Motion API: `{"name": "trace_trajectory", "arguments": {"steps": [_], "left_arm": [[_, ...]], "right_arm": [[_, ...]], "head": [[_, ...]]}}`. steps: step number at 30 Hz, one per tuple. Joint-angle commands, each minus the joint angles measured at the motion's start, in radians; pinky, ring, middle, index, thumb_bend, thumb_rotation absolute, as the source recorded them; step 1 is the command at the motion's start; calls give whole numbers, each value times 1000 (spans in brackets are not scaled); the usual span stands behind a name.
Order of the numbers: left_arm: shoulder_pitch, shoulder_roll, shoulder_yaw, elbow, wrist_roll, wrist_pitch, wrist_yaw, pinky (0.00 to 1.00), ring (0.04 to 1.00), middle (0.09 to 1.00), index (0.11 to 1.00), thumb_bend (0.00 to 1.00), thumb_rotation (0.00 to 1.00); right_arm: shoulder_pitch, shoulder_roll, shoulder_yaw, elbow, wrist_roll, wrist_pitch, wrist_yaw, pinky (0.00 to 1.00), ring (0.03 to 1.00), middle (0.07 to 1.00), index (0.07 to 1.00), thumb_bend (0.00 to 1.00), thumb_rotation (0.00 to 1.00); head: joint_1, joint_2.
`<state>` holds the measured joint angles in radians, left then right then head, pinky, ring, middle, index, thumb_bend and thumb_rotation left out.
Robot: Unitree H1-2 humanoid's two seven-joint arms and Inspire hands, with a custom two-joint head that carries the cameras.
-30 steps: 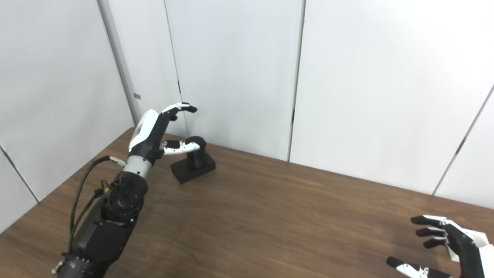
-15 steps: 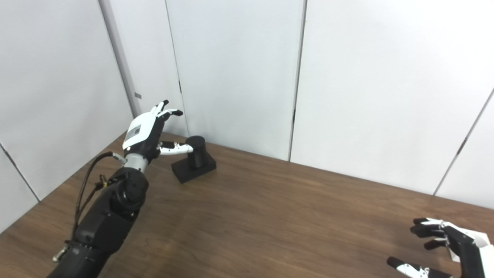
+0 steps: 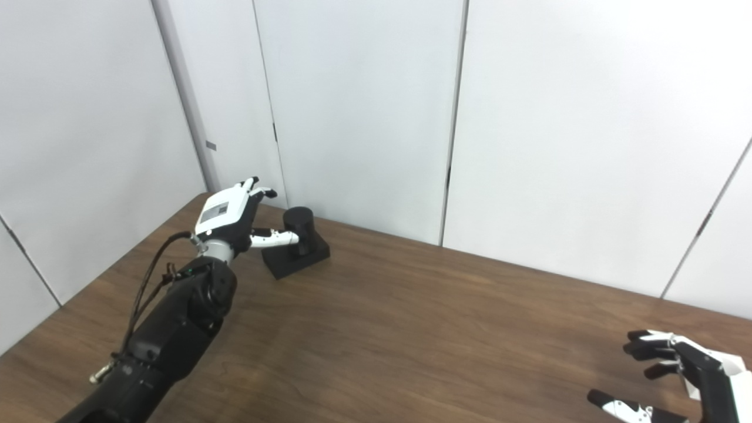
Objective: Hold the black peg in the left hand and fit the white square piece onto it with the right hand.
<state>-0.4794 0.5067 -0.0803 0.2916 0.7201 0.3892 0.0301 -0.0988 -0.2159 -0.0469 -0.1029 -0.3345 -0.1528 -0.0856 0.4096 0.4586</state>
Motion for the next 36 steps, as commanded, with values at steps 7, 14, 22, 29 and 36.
{"name": "trace_trajectory", "arguments": {"steps": [7, 14, 22, 29, 36], "left_arm": [[-75, 48, -54, 68, 47, 42, -16, 988, 1000, 1000, 842, 1000, 665], [-78, 60, -99, 92, 61, 69, -41, 1000, 1000, 1000, 859, 1000, 663], [-81, 61, -117, 108, 52, 63, -47, 1000, 1000, 1000, 859, 1000, 606], [-79, 60, -132, 133, 54, 50, -37, 1000, 1000, 1000, 849, 1000, 562], [-89, 63, -156, 150, 57, 63, -66, 1000, 1000, 1000, 849, 1000, 572]], "right_arm": [[-15, 0, -8, -64, 3, 12, -3, 431, 568, 640, 488, 497, 112], [-11, 4, -6, -87, -1, 31, 1, 434, 569, 642, 488, 497, 112], [-10, 4, -7, -92, 2, 27, 3, 422, 559, 635, 488, 497, 111], [-7, 6, -8, -106, -6, 37, 4, 429, 563, 632, 488, 497, 111], [-1, 10, -8, -131, -9, 61, 8, 432, 563, 637, 488, 497, 111]], "head": [[-8, 4], [-13, 9], [-17, 13], [-20, 17], [-25, 23]]}}
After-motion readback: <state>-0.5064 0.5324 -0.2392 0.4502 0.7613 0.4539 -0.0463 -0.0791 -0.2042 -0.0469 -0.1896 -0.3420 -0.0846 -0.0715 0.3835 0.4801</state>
